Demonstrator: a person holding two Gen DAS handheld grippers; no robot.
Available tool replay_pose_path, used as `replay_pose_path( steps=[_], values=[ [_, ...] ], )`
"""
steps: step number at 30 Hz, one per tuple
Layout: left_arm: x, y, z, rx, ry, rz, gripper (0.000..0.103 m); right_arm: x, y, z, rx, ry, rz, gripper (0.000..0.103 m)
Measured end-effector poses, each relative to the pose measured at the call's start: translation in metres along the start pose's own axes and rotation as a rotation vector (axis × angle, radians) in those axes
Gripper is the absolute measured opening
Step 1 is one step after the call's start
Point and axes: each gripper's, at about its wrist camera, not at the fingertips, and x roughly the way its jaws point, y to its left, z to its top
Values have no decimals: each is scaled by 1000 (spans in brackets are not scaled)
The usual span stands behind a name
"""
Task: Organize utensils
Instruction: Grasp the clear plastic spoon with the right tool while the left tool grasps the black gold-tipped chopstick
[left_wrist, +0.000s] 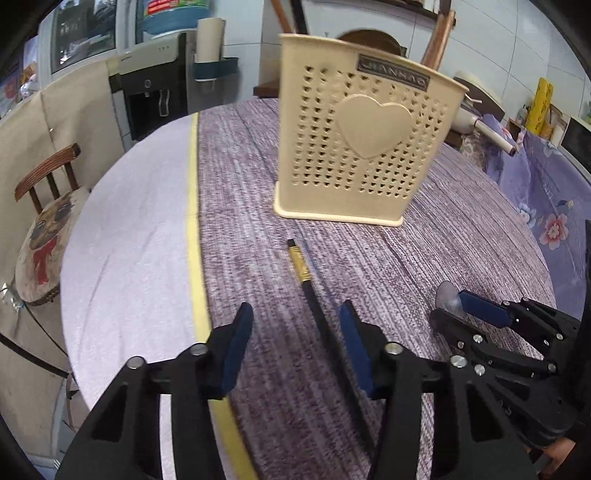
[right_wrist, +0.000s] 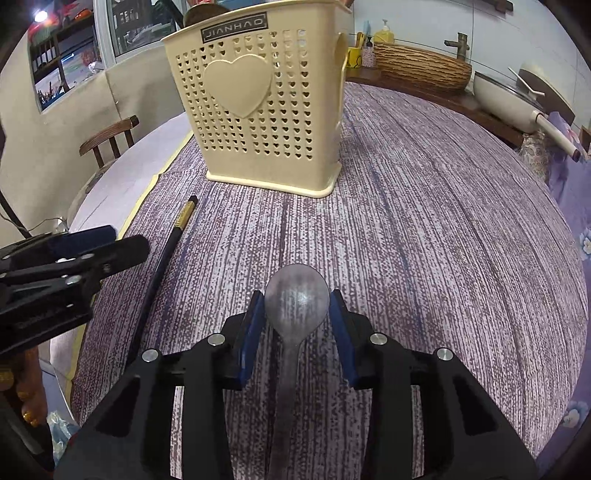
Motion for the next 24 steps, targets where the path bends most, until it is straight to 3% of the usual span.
replay_pose_path(
  steps=[6,14,24],
  values=[
    [20,-11,2,5,38,19,23,0,0,0,6,-2,4,37],
    [25,-12,5,-21,21,60,10,0,-1,0,11,-7,10,37],
    [35,-11,17,-44,31,42,8,2,-1,3,14,-7,9,37]
  ],
)
